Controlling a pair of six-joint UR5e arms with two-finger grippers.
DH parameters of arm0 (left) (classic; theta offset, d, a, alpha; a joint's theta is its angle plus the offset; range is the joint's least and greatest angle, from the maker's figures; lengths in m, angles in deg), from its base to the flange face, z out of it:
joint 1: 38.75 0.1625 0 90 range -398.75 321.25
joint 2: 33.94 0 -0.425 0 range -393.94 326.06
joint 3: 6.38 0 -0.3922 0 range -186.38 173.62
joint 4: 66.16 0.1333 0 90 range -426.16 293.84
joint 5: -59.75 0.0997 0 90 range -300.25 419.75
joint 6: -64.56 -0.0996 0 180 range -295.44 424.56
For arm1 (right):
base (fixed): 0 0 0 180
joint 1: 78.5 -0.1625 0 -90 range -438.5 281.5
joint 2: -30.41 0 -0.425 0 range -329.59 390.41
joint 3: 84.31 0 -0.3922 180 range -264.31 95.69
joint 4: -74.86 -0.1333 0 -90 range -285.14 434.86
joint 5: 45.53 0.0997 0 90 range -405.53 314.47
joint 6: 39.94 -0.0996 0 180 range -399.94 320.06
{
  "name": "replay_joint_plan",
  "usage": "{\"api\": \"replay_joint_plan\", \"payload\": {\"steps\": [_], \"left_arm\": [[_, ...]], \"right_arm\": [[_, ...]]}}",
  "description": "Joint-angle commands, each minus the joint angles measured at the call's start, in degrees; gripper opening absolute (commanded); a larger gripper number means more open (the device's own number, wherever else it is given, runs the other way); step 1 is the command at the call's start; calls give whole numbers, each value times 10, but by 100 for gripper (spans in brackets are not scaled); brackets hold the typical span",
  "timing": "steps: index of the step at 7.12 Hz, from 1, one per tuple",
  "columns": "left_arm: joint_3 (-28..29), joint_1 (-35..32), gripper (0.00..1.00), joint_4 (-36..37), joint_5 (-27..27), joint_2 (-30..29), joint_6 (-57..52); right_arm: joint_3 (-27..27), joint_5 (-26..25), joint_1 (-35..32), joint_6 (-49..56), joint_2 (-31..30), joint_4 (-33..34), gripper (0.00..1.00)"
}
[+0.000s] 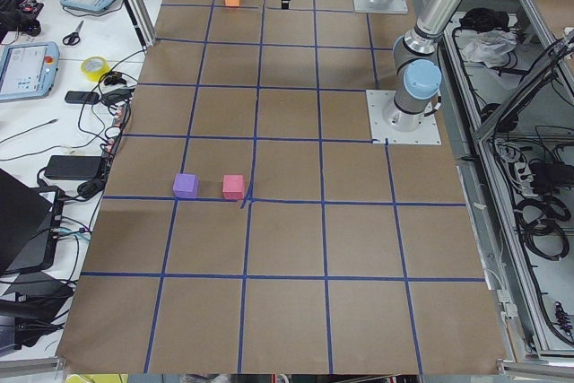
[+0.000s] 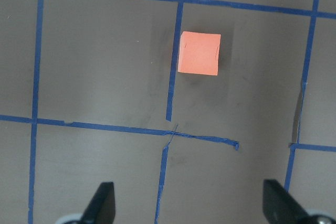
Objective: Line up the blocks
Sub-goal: 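Lower the right gripper onto the orange cube and close it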
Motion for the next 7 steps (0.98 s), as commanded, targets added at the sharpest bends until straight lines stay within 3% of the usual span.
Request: {"api": "replay_joint_plan", "payload": {"steps": [1,2,5,7], "left_arm": [[0,1,100,0,-1,-1,0],[0,1,100,1,-1,-1,0],[1,2,100,4,-1,-2,-1],[0,2,100,4,-2,-3,-1]], "right_arm": [[6,-5,0,3,71,90,100],[6,-5,1,3,104,136,100],[9,-32,5,4,144,171,100],[8,-25,5,-4,163,173,100]]}}
